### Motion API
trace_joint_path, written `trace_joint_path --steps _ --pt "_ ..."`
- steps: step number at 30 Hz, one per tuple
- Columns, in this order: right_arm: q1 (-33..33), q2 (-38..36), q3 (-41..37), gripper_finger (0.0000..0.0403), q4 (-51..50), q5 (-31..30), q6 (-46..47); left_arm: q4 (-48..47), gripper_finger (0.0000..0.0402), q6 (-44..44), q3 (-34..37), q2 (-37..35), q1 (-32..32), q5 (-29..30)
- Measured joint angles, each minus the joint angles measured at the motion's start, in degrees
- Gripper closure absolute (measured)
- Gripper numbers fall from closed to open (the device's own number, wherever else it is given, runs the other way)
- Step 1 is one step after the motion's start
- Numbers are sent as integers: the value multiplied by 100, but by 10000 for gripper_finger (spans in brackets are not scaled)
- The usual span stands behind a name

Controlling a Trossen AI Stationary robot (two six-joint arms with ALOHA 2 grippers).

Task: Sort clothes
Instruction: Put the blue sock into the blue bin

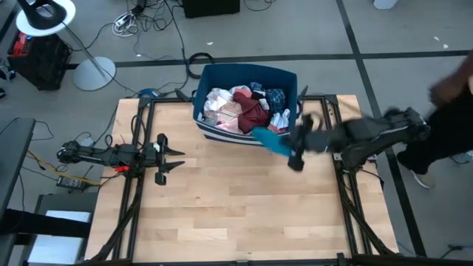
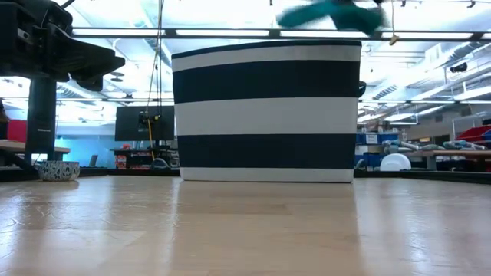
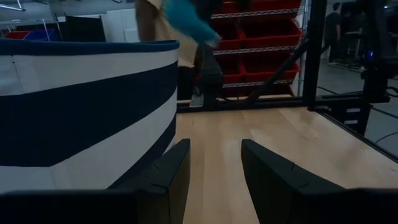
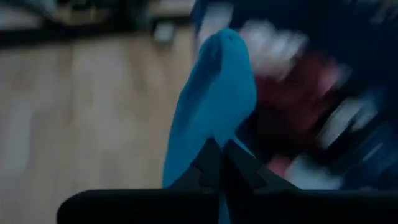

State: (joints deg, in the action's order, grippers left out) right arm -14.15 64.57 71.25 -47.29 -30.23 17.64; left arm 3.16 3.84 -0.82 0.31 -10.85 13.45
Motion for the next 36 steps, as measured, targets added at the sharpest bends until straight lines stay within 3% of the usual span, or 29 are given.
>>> trace_joint_path --steps 4,9,12,20,25,31,36 --pt "835 247 861 401 378 119 -1248 9 252 0 0 -2 0 0" --pt "2046 828 1516 401 830 904 -2175 9 252 0 0 -1 -1 0" --pt "2716 1334 1663 400 848 1571 -2283 1 252 0 0 0 -1 0" --pt "4010 2832 1684 391 923 2547 -2012 -10 252 0 0 -1 0 0" --pt "4360 3878 1693 367 939 3481 -1763 -11 252 40 0 -1 -2 0" --pt "4442 4786 1753 309 1101 3609 -1566 -13 252 50 0 0 -1 0" --pt "4450 4772 1725 258 1197 3715 -1402 -24 252 52 0 0 -2 2"
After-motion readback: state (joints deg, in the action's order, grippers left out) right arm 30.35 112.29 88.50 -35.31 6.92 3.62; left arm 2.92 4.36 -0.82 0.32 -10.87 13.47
